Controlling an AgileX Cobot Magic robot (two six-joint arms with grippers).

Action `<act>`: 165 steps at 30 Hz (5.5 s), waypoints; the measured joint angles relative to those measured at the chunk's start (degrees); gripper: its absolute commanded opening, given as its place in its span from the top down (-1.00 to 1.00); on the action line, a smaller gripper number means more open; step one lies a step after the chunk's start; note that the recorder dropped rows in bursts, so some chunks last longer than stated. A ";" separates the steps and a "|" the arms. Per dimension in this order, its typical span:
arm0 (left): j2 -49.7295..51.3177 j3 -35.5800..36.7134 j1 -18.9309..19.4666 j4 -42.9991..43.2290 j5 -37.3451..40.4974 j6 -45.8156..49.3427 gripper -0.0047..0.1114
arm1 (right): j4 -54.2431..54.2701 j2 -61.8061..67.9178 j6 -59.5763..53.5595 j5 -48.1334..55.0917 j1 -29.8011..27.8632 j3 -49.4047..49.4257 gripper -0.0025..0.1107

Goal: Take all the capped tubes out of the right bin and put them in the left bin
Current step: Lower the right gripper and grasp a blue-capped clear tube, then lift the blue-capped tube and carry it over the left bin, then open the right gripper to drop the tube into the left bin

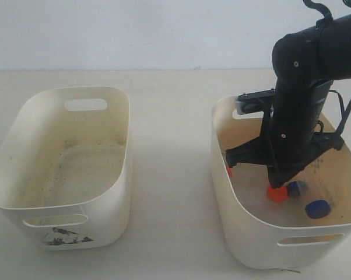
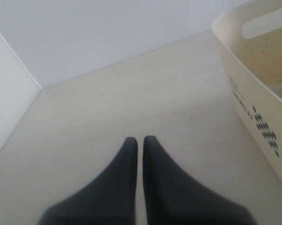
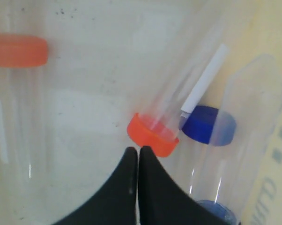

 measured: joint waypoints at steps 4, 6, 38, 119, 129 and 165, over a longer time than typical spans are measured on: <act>0.00 0.00 0.00 0.00 0.00 0.00 0.84 | 1.79 0.00 -0.41 -0.95 0.00 0.00 0.96; 0.00 0.00 0.00 0.00 0.00 0.00 0.84 | 4.68 0.00 -1.93 -1.93 0.00 0.00 0.96; 0.00 0.00 0.00 0.09 0.00 0.00 0.84 | 12.90 3.18 -3.02 -8.48 0.66 0.00 0.43; 0.00 0.00 0.00 0.13 0.00 0.00 0.84 | 68.86 -13.42 -64.21 -17.62 10.24 -2.77 0.96; 0.00 0.00 0.00 0.13 0.00 0.00 0.84 | 63.58 2.97 -58.70 -23.38 16.22 -16.30 0.96; 0.00 0.00 0.00 0.13 0.00 0.00 0.84 | 33.40 -8.28 -39.84 -15.51 16.22 -12.31 0.94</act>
